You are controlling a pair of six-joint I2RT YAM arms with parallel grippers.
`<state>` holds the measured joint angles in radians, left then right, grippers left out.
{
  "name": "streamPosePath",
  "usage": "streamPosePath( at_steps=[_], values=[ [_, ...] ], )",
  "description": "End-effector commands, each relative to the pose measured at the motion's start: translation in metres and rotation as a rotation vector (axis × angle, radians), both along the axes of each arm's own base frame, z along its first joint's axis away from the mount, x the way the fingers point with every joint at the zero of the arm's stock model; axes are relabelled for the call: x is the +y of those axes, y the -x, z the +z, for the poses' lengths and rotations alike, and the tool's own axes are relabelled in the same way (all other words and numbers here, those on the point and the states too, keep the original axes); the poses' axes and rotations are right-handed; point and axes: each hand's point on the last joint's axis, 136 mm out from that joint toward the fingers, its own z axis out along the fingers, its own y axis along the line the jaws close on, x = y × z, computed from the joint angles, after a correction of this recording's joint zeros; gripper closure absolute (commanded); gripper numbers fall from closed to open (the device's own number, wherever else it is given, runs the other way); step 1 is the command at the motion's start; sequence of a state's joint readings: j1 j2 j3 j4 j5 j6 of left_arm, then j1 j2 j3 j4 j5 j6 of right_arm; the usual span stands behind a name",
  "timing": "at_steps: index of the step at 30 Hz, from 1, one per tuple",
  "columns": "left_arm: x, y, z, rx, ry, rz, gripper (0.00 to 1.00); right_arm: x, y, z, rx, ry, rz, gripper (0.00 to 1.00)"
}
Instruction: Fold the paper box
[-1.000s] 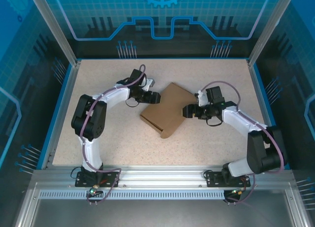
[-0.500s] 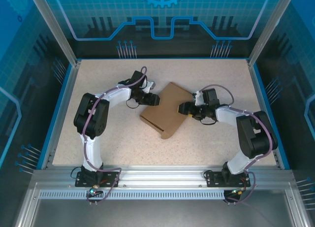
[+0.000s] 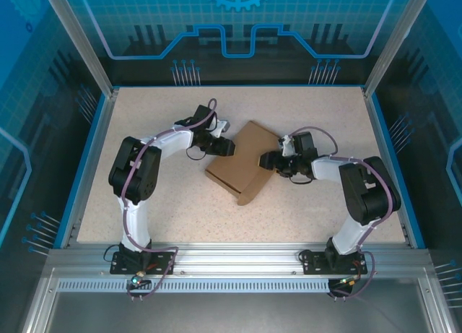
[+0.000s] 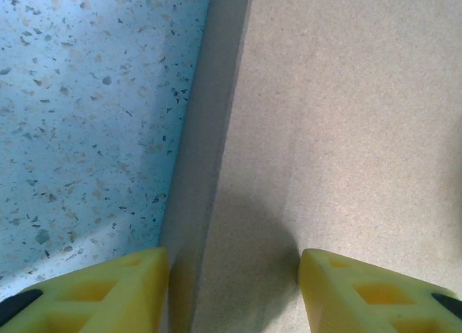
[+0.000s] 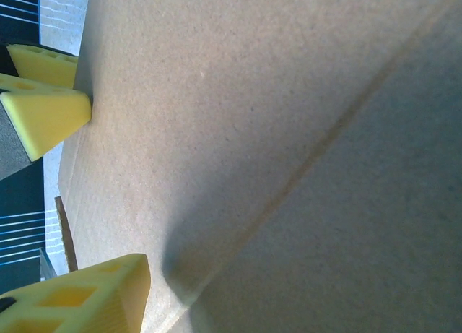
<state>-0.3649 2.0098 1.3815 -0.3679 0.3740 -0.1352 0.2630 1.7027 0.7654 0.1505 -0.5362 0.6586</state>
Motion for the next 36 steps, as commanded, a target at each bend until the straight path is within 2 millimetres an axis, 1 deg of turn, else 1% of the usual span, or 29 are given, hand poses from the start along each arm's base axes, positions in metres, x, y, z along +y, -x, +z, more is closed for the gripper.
streamPosePath(
  at_steps=[1, 7, 10, 19, 28, 33, 36],
  values=[
    [-0.014, 0.033, -0.022, 0.114, 0.017, -0.045, 0.47, 0.019, -0.003, 0.044, -0.138, -0.083, 0.056, 0.35],
    [-0.029, 0.036, -0.013, 0.112, 0.072, -0.075, 0.45, 0.017, -0.001, 0.081, -0.24, -0.098, 0.039, 0.35],
    [-0.037, 0.038, -0.01, 0.112, 0.094, -0.096, 0.43, 0.017, 0.002, 0.096, -0.278, -0.093, 0.037, 0.35],
    [-0.059, 0.044, 0.001, 0.111, 0.165, -0.147, 0.4, 0.016, 0.009, 0.122, -0.335, -0.067, 0.028, 0.36],
    [-0.071, 0.044, 0.006, 0.108, 0.198, -0.167, 0.38, 0.017, 0.012, 0.126, -0.337, -0.016, 0.023, 0.38],
    [-0.073, 0.042, 0.006, 0.108, 0.199, -0.167, 0.37, 0.017, 0.011, 0.124, -0.325, 0.024, 0.017, 0.39],
    [-0.074, 0.041, 0.007, 0.107, 0.2, -0.164, 0.37, 0.015, 0.011, 0.12, -0.302, 0.073, 0.008, 0.42]
  ],
)
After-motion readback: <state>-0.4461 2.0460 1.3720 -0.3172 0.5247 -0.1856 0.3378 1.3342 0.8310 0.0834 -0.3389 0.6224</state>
